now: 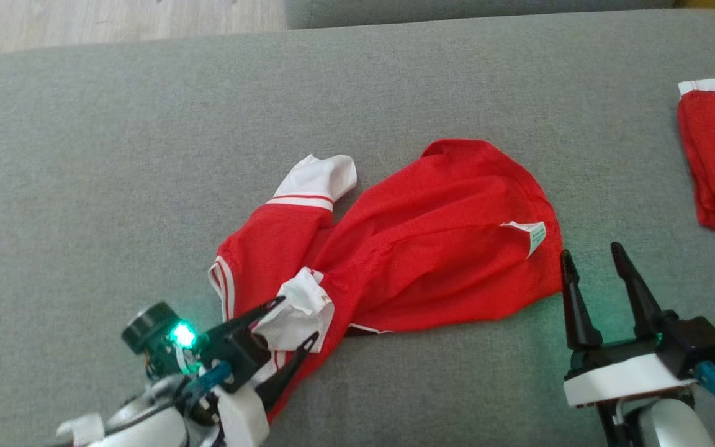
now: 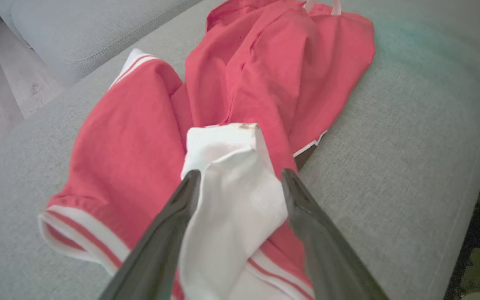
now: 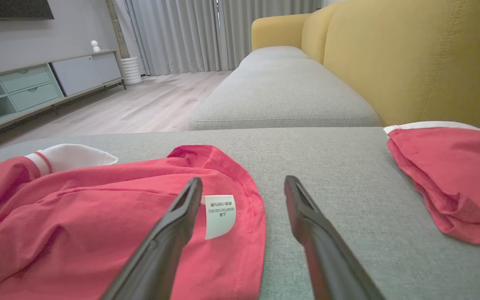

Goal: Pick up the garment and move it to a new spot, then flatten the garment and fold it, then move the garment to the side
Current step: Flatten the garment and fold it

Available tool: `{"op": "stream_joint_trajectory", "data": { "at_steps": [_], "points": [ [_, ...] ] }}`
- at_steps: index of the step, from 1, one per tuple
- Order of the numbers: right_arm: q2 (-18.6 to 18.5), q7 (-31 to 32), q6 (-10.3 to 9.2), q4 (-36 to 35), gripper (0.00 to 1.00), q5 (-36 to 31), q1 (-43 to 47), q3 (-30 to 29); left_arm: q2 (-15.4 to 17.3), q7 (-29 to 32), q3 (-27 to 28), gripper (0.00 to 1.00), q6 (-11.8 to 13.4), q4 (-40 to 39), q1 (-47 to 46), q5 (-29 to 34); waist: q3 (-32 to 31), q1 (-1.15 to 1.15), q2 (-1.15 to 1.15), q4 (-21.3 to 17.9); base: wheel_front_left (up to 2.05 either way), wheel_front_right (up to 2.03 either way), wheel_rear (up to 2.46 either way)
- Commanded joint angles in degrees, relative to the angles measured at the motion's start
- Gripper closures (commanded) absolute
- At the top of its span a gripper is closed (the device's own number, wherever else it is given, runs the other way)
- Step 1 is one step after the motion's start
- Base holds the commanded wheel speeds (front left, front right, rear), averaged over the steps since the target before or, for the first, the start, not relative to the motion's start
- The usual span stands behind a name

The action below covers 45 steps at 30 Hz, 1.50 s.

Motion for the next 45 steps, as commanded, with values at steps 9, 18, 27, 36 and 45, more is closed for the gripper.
{"op": "stream_joint_trajectory", "data": {
  "at_steps": [9, 18, 27, 36, 45],
  "points": [
    [0.3, -0.2, -0.05, -1.2, 0.00, 0.7, -1.4, 2.1, 5.6, 12.0, 0.2, 0.00, -3.4, -5.9, -9.2, 2.3, 1.0, 0.00, 0.00, -1.4, 0.00, 0.00, 0.00],
    [0.6, -0.2, -0.05, -1.0, 0.00, 1.1, -1.9, 2.2, 7.7, 18.0, -0.6, 1.00, -5.4, -9.5, -10.8, 0.8, 1.5, 0.00, 0.00, -2.7, 0.00, 0.00, 0.00],
    [0.4, -0.2, -0.05, -1.2, 0.00, 1.0, -0.5, 0.9, 9.5, 12.4, 4.0, 1.00, 0.7, -13.1, -7.9, -1.5, 0.0, 0.00, 0.00, -1.4, 0.00, 0.00, 0.00],
    [-3.7, -0.2, -0.05, 1.7, 0.00, 3.9, -0.4, 0.6, 9.6, -0.4, 11.1, 1.00, 6.7, -14.0, -1.5, -7.9, 0.5, 0.00, 0.00, 3.1, 0.00, 0.00, 0.00],
    [-9.4, 0.7, -0.05, 16.9, 0.00, 6.3, -8.2, 0.3, 7.4, -5.6, 11.2, 1.00, 6.1, -10.7, -1.5, -7.8, 1.8, 0.00, 0.00, 6.7, 0.00, 0.00, 0.00]
  ]
}}
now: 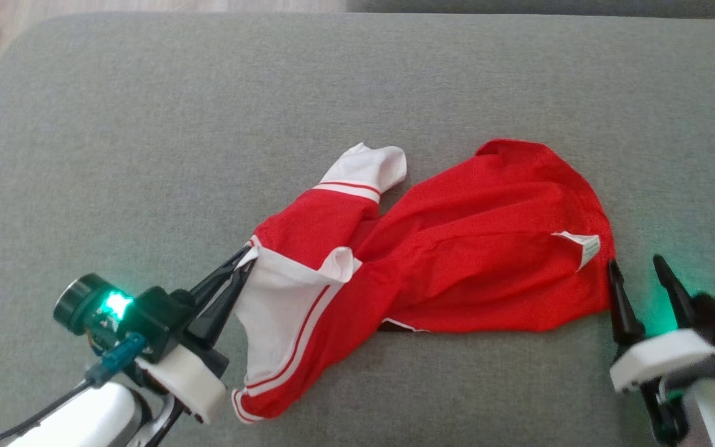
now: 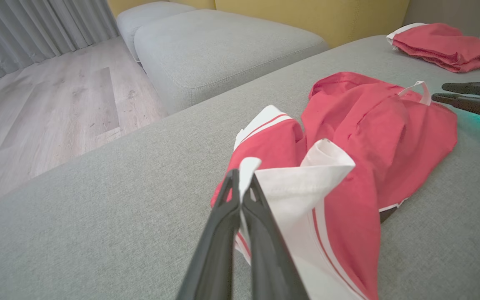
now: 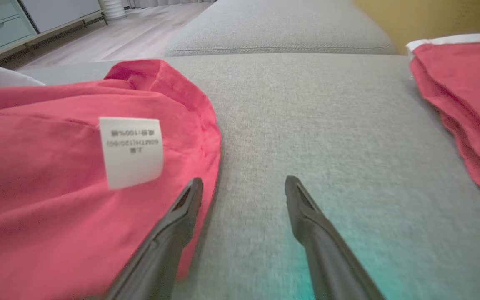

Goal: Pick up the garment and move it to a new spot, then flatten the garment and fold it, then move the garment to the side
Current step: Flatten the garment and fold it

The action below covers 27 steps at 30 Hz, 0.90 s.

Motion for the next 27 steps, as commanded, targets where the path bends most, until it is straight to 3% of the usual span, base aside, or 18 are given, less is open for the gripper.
{"op": "stream_joint_trajectory", "data": {
  "at_steps": [1, 9, 10, 11, 12, 13, 15, 22, 27],
  "points": [
    [-1.5, 0.1, -0.05, -0.6, 0.00, 0.6, -2.0, 1.6, 1.4, -0.7, 2.7, 1.00, -0.1, -1.0, -2.7, 0.5, 0.3, 0.00, 0.00, 0.4, 0.00, 0.00, 0.00],
    [-3.6, 4.8, -0.05, 7.0, 0.00, 2.4, -8.7, 5.8, 0.6, -1.0, 2.0, 1.00, -0.5, 0.9, -3.8, 1.3, 0.9, 0.00, 0.00, 1.5, 0.00, 0.00, 0.00],
    [-3.9, 5.3, -0.05, 7.5, 0.04, 2.4, -9.1, 6.4, 0.6, -1.0, 1.9, 1.00, -0.5, 1.0, -3.9, 1.4, 1.0, 0.00, 0.00, 1.6, 0.00, 0.00, 0.00],
    [-4.2, 5.6, -0.05, 7.8, 0.12, 2.5, -9.4, 6.8, 0.5, -1.0, 1.9, 1.00, -0.6, 1.1, -4.0, 1.4, 1.0, 0.00, 0.00, 1.6, 0.00, 0.00, 0.00],
    [-4.3, 5.8, -0.05, 8.0, 0.28, 2.6, -9.7, 7.2, 0.5, -1.0, 1.8, 1.00, -0.6, 1.2, -4.1, 1.5, 1.0, 0.00, 0.00, 1.7, 0.00, 0.00, 0.00],
    [-4.5, 6.3, -0.05, 8.3, 0.71, 2.8, -9.8, 7.6, 0.5, -1.0, 1.8, 1.00, -0.6, 1.3, -4.2, 1.5, 1.0, 0.00, 0.00, 1.7, 0.00, 0.00, 0.00],
    [-4.8, 7.2, -0.05, 8.4, 1.00, 3.6, -9.7, 8.5, 0.5, -1.0, 1.7, 1.00, -0.6, 1.5, -4.2, 1.5, 1.0, 0.00, 0.00, 1.8, 0.00, 0.00, 0.00],
    [-6.0, 6.7, -0.05, 5.3, 1.00, 6.7, -8.7, 8.7, 1.0, -3.4, 2.7, 1.00, -0.3, 1.6, -4.1, 1.3, -0.7, 0.00, 0.00, 1.1, 0.00, 0.00, 0.00],
    [-8.2, 7.8, -0.05, -3.3, 1.00, 11.3, -6.9, 6.9, 2.3, -8.3, 6.8, 1.00, -1.7, -0.1, -4.2, -2.6, -3.3, 0.00, 0.00, -0.6, 0.00, 0.00, 0.00]
  ]
}}
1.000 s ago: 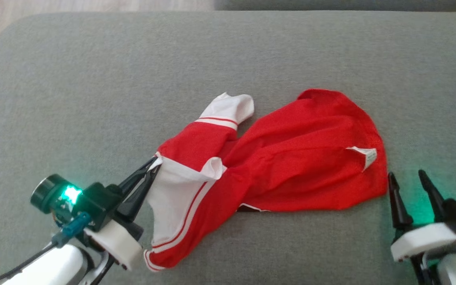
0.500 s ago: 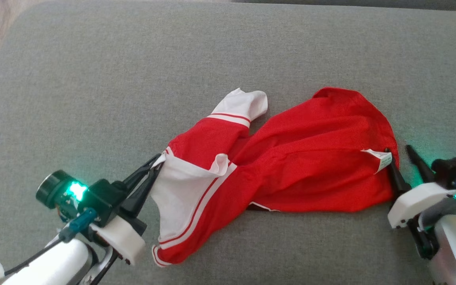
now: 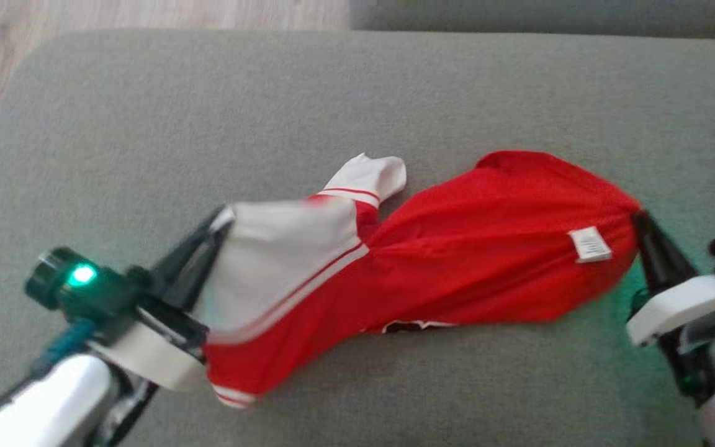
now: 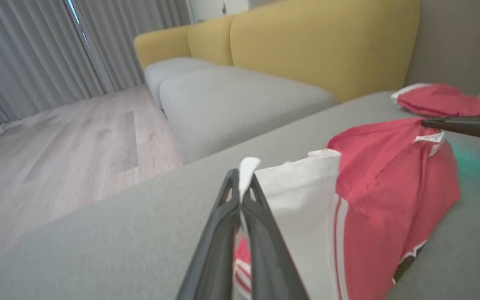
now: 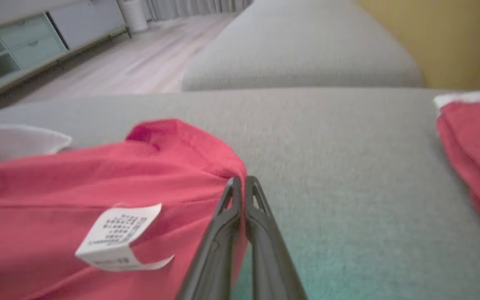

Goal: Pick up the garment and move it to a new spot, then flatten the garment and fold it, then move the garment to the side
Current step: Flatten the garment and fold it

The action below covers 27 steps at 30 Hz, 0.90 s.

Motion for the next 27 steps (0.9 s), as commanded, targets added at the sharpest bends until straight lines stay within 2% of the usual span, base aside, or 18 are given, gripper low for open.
{"op": "stream_joint_trajectory", "data": {
  "at_steps": [1, 8, 10, 17, 22, 25, 27],
  "points": [
    [-3.1, 1.1, -0.05, -5.7, 1.00, 3.0, 0.6, -0.4, 3.3, -2.1, 5.2, 1.00, -0.7, -2.2, -3.0, -1.8, -1.8, 0.00, 0.00, -1.4, 0.00, 0.00, 0.00],
    [-10.6, 10.7, -0.05, -25.3, 1.00, 13.6, 4.0, -5.6, 7.8, -5.9, 11.8, 1.00, -4.1, -4.5, -5.9, -6.7, -6.3, 0.00, 0.00, -5.4, 0.00, 0.00, 0.00],
    [-11.7, 12.4, -0.05, -27.9, 1.00, 14.9, 4.4, -6.9, 8.3, -6.2, 12.6, 1.00, -4.6, -4.8, -6.5, -7.2, -6.8, 0.00, 0.00, -6.0, 0.00, 0.00, 0.00],
    [-15.2, 21.3, -0.05, -40.3, 1.00, 19.0, 2.0, -18.0, 10.3, -6.3, 17.1, 1.00, -7.9, -6.7, -12.0, -11.1, -8.5, 0.00, 0.00, -9.5, 0.00, 0.00, 0.00],
    [-18.4, 24.1, -0.05, -42.3, 1.00, 17.0, -5.8, -19.7, 9.6, -3.5, 18.4, 1.00, -10.6, -5.9, -20.2, -12.5, -7.2, 0.00, 0.00, -10.9, 0.00, 0.00, 0.00],
    [-19.5, 24.9, -0.05, -39.2, 1.00, 14.9, -12.4, -17.4, 8.0, -0.5, 17.2, 1.00, -12.4, -2.5, -27.5, -11.2, -4.8, 0.00, 0.00, -10.9, 0.00, 0.00, 0.00],
    [-19.7, 25.0, -0.05, -33.8, 1.00, 13.3, -19.6, -13.4, 5.5, 2.2, 14.6, 1.00, -13.8, 3.4, -35.9, -8.0, -1.1, 0.00, 0.00, -10.5, 0.00, 0.00, 0.00]
  ]
}}
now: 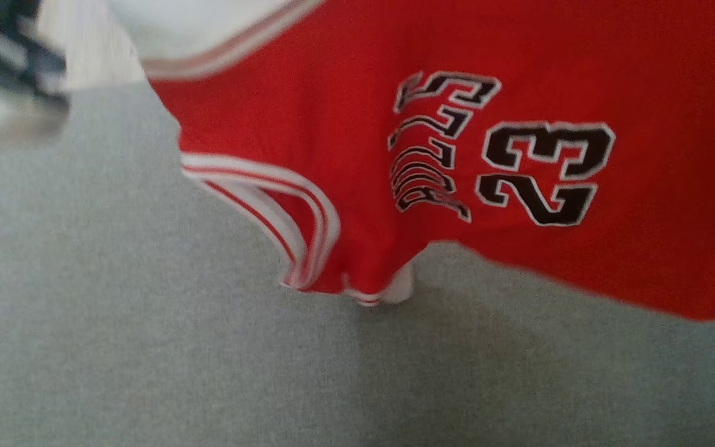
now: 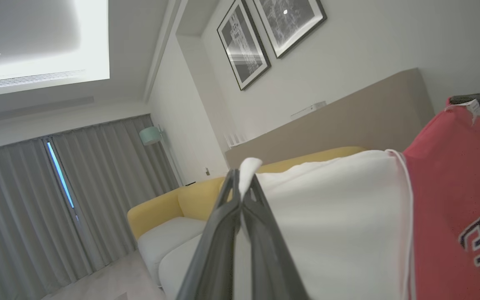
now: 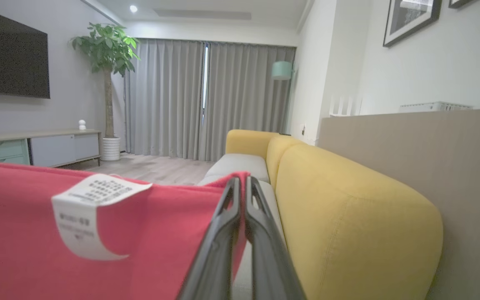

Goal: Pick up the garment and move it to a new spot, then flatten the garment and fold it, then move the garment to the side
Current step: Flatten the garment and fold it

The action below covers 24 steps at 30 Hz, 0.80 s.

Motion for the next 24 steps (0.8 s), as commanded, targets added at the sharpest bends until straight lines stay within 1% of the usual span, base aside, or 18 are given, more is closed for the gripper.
{"op": "stream_joint_trajectory", "data": {
  "at_steps": [1, 4, 8, 12, 15, 18, 20, 24],
  "points": [
    [-1.8, 0.2, -0.05, 0.3, 1.00, -0.5, -2.8, 1.3, 1.4, 0.6, 2.2, 1.00, -0.2, 1.2, -4.8, 1.2, 3.9, 0.00, 0.00, 0.4, 0.00, 0.00, 0.00],
    [-0.7, -1.6, -0.05, 6.8, 1.00, -1.9, -11.4, 6.1, -1.6, 1.0, -0.4, 1.00, -0.9, 9.0, -13.4, 5.1, 9.1, 0.00, 0.00, 1.0, 0.00, 0.00, 0.00],
    [1.8, -6.0, -0.05, 14.1, 1.00, -4.7, -22.6, 11.6, -5.8, -2.3, -2.2, 1.00, -1.3, 19.2, -24.4, 10.3, 14.8, 0.00, 0.00, 1.6, 0.00, 0.00, 0.00],
    [2.5, -12.8, -0.05, 21.4, 1.00, -7.3, -32.6, 15.5, -9.2, -8.3, -2.4, 1.00, -0.3, 28.1, -33.5, 15.6, 17.5, 0.00, 0.00, 2.6, 0.00, 0.00, 0.00],
    [2.3, -17.7, -0.05, 26.1, 1.00, -9.3, -38.0, 17.6, -11.0, -11.1, -2.3, 1.00, 0.3, 32.8, -37.8, 18.1, 18.1, 0.00, 0.00, 3.6, 0.00, 0.00, 0.00],
    [1.2, -20.7, -0.05, 29.6, 1.00, -10.1, -40.7, 20.2, -12.2, -12.2, -2.1, 1.00, -0.3, 34.5, -38.7, 18.1, 18.4, 0.00, 0.00, 4.5, 0.00, 0.00, 0.00],
    [0.5, -21.9, -0.05, 31.4, 1.00, -9.9, -40.9, 21.8, -12.3, -12.5, -2.6, 1.00, -0.9, 33.8, -37.3, 17.6, 19.0, 0.00, 0.00, 4.9, 0.00, 0.00, 0.00],
    [-0.1, -24.3, -0.05, 34.9, 1.00, -8.3, -38.6, 23.9, -11.0, -12.5, -3.0, 1.00, -1.4, 27.7, -30.0, 16.2, 20.0, 0.00, 0.00, 5.4, 0.00, 0.00, 0.00]
  ]
}}
